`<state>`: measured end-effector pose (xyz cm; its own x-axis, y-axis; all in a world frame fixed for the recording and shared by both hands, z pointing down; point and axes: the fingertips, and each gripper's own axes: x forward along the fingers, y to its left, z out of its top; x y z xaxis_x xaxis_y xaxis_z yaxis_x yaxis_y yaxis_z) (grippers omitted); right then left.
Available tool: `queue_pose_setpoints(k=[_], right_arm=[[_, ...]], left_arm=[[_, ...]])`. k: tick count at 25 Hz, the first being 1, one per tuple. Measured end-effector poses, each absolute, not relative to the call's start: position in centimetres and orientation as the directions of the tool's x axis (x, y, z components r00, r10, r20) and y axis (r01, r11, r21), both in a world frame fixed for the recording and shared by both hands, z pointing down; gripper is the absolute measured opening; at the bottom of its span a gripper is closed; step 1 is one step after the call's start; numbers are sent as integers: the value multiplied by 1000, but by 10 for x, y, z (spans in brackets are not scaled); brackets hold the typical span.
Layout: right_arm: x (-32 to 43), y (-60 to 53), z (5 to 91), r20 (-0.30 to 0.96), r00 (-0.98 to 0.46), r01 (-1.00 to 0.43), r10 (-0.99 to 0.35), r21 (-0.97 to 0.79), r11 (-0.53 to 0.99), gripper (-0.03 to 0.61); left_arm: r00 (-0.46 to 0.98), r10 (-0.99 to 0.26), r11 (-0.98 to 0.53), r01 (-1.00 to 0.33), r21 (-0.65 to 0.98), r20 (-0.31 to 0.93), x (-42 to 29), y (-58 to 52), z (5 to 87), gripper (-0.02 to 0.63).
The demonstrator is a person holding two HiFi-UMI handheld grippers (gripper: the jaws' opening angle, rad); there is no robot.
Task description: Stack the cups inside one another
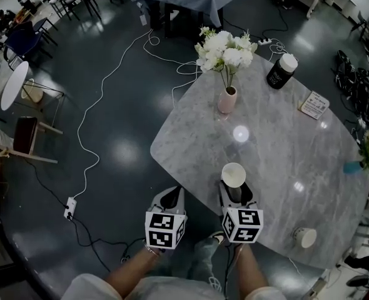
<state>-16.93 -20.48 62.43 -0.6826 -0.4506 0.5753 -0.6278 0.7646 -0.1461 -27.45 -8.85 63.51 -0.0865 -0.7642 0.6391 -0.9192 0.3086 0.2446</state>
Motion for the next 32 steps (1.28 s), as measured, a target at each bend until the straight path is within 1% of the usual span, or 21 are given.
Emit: queue_pose_setpoints(k=[13,32], right_arm=[[-126,-207,601,544,-653,-689,-526,-138,712,245],[-34,-201,555,493,-563,-797,-663,-113,593,245]], left_arm=[[-25,-794,214,-947,240,608,-239,-106,616,-3],[109,-824,43,-966,253,556,-165,-129,582,-3]])
